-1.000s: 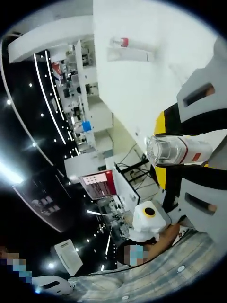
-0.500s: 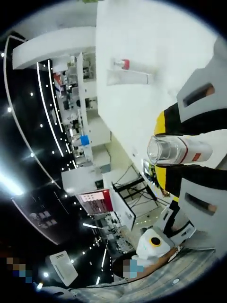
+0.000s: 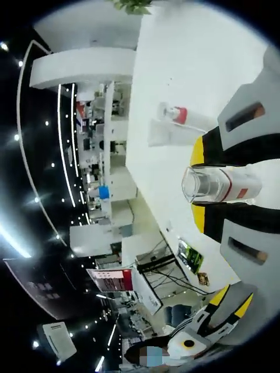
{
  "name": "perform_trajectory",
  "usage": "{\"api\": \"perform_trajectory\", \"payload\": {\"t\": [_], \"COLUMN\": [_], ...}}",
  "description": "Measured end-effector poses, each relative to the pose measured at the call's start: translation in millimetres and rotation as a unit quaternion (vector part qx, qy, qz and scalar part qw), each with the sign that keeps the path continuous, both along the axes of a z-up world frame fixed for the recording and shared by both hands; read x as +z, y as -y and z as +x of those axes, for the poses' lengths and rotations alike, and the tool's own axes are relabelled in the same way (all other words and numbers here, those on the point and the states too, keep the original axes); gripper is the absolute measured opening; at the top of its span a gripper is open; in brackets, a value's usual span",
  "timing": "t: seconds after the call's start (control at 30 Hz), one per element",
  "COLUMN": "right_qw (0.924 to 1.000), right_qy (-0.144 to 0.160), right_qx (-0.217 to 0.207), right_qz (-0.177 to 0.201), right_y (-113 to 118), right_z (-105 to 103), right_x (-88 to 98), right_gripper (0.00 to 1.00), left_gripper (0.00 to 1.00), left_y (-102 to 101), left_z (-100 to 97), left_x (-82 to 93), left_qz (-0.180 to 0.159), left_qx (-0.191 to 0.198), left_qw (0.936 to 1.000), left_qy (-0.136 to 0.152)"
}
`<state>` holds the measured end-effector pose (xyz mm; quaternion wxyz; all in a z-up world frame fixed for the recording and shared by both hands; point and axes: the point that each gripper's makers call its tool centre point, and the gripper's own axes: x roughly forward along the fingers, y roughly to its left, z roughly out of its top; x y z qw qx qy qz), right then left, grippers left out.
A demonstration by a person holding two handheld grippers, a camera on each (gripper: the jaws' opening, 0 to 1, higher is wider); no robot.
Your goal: Arrange the skincare products in the storage area until every visible bottle or jar stands upright without overlapping.
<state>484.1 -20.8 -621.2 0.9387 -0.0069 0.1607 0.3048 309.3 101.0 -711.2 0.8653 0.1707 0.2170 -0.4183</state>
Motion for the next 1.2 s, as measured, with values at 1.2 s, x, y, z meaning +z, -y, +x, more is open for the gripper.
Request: {"api": "perform_trajectory", "payload": {"t": [1.2], "right_qw": [0.9989], "right_qy": [0.003], "right_qx": [0.015], "right_qz": [-0.044], "right_y": [-3.3], "right_z": [97.4], "right_x": [-87.5], "right_gripper": [0.20], "left_gripper": [0.30], "left_y": [-12.7], "left_z": [-2.2], "left_x": [-44.4], "left_qz": [0.122], "left_qx": [0.000], "left_qw": [0.9922], "left_qy": [-0.027]}}
